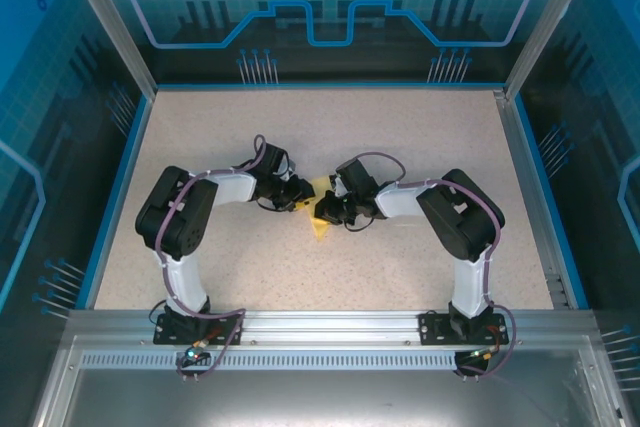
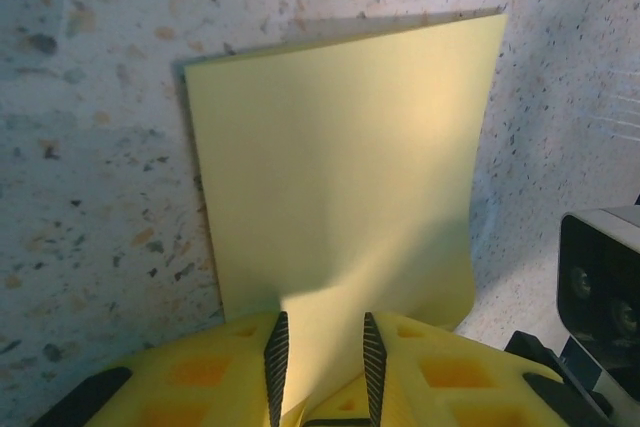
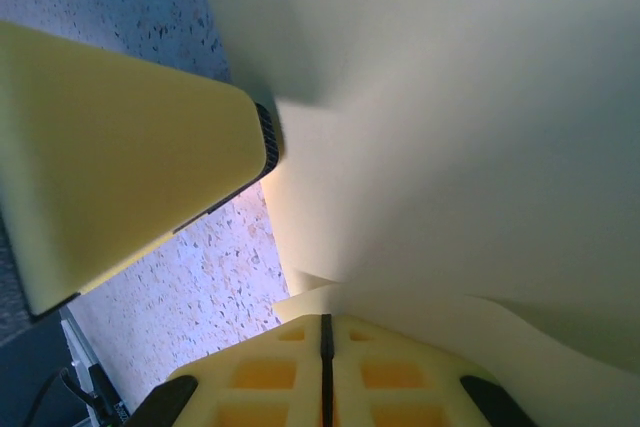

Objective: Fold a paper plane with a square sheet of paper (pick it up from the middle)
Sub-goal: Fold the paper at the center of the table.

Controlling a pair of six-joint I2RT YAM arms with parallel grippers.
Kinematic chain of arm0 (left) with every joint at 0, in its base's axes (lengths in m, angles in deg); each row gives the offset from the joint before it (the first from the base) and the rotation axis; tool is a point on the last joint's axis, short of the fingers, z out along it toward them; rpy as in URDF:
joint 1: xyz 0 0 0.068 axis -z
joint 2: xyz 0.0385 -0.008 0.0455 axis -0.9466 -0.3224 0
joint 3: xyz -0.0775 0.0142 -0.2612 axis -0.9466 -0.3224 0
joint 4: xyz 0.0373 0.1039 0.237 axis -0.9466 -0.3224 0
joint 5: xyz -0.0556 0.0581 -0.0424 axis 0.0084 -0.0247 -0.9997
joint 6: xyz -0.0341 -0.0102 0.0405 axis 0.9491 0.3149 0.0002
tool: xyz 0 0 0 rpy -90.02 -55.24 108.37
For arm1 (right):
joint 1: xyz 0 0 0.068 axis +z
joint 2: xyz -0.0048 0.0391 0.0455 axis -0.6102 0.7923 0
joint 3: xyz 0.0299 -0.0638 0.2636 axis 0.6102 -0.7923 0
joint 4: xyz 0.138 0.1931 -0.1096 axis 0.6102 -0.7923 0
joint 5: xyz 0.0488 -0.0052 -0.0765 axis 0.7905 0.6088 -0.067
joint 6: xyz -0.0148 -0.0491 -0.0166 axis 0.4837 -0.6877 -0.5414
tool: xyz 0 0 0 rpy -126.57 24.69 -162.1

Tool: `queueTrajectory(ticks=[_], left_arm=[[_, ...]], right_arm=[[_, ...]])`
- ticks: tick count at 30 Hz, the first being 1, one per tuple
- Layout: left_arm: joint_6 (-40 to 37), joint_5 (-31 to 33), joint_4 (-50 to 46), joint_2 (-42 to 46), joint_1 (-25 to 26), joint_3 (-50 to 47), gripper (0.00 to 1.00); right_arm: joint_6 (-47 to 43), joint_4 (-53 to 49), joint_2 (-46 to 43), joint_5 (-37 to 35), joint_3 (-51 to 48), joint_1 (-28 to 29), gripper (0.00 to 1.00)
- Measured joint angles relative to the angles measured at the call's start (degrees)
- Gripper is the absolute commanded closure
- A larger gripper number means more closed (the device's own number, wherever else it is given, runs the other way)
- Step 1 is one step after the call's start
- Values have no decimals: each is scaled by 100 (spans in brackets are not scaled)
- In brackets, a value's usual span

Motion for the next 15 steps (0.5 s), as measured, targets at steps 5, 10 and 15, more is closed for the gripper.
queueTrajectory(ticks=[5,10,15], left_arm=[[0,4,0,0,2,0,69],[0,17,2,0,2,0,69],[0,15,0,0,2,0,70]], right_arm=[[0,39,22,35,0,0,92],[-17,55,26,39,2,0,92],[-44,55,44,59,15,0,93]])
